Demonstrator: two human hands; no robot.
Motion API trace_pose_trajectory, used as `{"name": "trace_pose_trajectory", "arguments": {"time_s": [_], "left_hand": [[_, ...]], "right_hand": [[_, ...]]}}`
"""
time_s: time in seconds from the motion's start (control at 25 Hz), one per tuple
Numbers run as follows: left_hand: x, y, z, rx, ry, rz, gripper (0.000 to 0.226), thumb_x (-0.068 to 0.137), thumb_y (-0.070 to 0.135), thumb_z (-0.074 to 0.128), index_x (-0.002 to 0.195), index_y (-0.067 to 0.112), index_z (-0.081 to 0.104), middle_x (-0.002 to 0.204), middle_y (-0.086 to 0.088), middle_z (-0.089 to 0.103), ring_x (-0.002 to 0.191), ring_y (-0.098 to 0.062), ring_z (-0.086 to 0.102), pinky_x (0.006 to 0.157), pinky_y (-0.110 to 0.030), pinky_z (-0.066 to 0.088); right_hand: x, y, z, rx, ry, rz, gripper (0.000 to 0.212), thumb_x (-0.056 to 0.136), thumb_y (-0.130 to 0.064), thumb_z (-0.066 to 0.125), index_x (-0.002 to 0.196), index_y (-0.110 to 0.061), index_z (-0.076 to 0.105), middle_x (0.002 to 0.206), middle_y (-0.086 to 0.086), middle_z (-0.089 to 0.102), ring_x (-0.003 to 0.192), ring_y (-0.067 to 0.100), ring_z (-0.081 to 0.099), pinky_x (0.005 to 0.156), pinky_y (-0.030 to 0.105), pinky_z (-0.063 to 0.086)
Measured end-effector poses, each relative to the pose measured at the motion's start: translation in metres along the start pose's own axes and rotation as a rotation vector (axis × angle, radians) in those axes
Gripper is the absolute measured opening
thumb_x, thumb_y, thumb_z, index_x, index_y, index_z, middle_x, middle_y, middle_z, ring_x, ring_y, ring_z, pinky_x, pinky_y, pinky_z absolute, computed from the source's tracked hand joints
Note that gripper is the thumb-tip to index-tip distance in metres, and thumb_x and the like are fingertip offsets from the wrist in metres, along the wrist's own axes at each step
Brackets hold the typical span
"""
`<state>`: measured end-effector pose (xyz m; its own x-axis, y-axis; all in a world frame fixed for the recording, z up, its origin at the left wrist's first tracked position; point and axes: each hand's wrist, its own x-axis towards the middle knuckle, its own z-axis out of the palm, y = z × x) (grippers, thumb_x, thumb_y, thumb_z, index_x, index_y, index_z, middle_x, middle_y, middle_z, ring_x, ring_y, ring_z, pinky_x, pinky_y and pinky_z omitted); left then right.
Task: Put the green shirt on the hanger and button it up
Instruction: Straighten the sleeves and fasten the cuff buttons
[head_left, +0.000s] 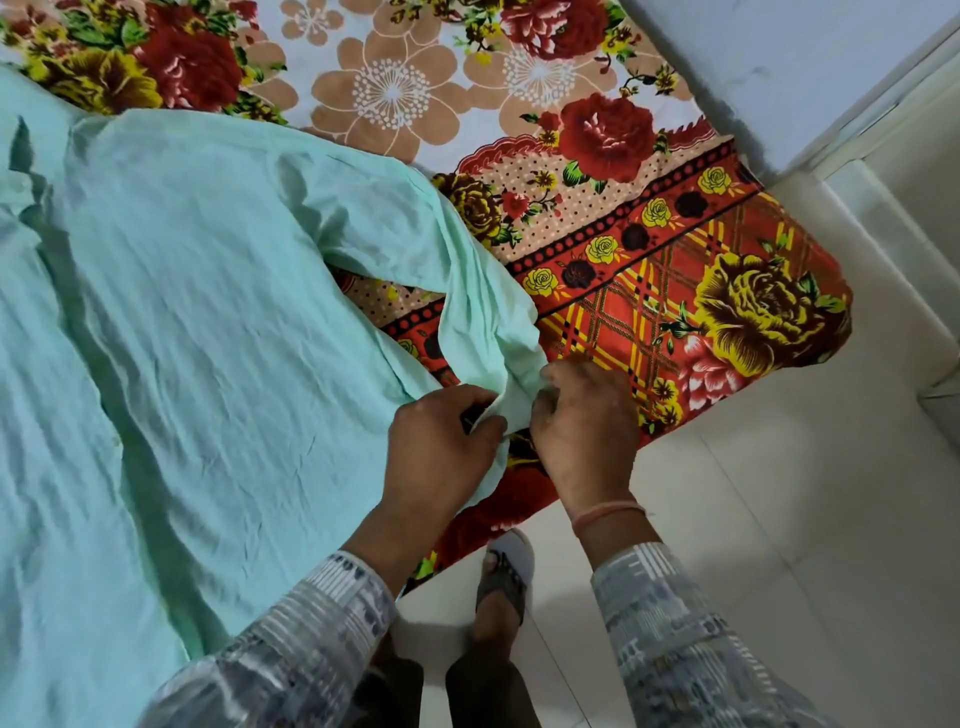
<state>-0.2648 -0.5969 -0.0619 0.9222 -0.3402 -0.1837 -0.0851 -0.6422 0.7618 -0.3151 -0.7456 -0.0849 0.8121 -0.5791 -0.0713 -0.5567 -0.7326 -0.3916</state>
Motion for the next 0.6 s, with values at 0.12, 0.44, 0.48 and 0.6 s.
{"name": "trace_pose_trajectory", "arguments": {"time_s": [0.12, 0.44, 0.48, 0.6], "left_hand": [[-0.001, 0.0, 0.004, -0.02, -0.069, -0.015, 0.04, 0.083, 0.016, 0.085, 0.123, 0.023, 0.079, 0.111, 0.007, 0.081, 0.098, -0.009, 0.074, 0.091, -0.026, 0.059], [0.0, -0.001, 0.016, -0.243, -0.125, -0.241, 0.019, 0.097, 0.018, 0.074, 0.112, 0.024, 0.084, 0.106, 0.014, 0.081, 0.1, 0.001, 0.073, 0.098, -0.035, 0.06], [0.001, -0.001, 0.016, -0.181, -0.107, -0.218, 0.02, 0.094, 0.021, 0.079, 0.112, 0.025, 0.083, 0.103, 0.014, 0.08, 0.094, 0.005, 0.072, 0.095, -0.031, 0.06], [-0.003, 0.001, 0.021, 0.021, -0.11, -0.037, 0.049, 0.074, 0.043, 0.094, 0.116, 0.023, 0.077, 0.098, 0.008, 0.074, 0.085, -0.007, 0.07, 0.08, -0.028, 0.058]], "right_hand": [[0.002, 0.008, -0.004, -0.003, -0.129, -0.025, 0.054, 0.085, -0.03, 0.077, 0.135, -0.018, 0.064, 0.134, 0.008, 0.058, 0.126, 0.033, 0.051, 0.098, 0.047, 0.056], [-0.004, 0.033, -0.005, 0.26, -0.049, -0.141, 0.036, 0.086, 0.003, 0.068, 0.119, -0.012, 0.073, 0.117, 0.007, 0.062, 0.11, 0.027, 0.063, 0.094, 0.043, 0.057], [-0.004, 0.033, -0.004, 0.296, -0.028, -0.136, 0.029, 0.092, -0.001, 0.067, 0.118, -0.012, 0.076, 0.113, 0.006, 0.065, 0.106, 0.025, 0.065, 0.094, 0.042, 0.057], [-0.005, 0.03, -0.002, 0.375, 0.038, -0.093, 0.026, 0.097, -0.008, 0.071, 0.119, -0.018, 0.081, 0.114, 0.003, 0.064, 0.107, 0.021, 0.064, 0.095, 0.033, 0.057]]}}
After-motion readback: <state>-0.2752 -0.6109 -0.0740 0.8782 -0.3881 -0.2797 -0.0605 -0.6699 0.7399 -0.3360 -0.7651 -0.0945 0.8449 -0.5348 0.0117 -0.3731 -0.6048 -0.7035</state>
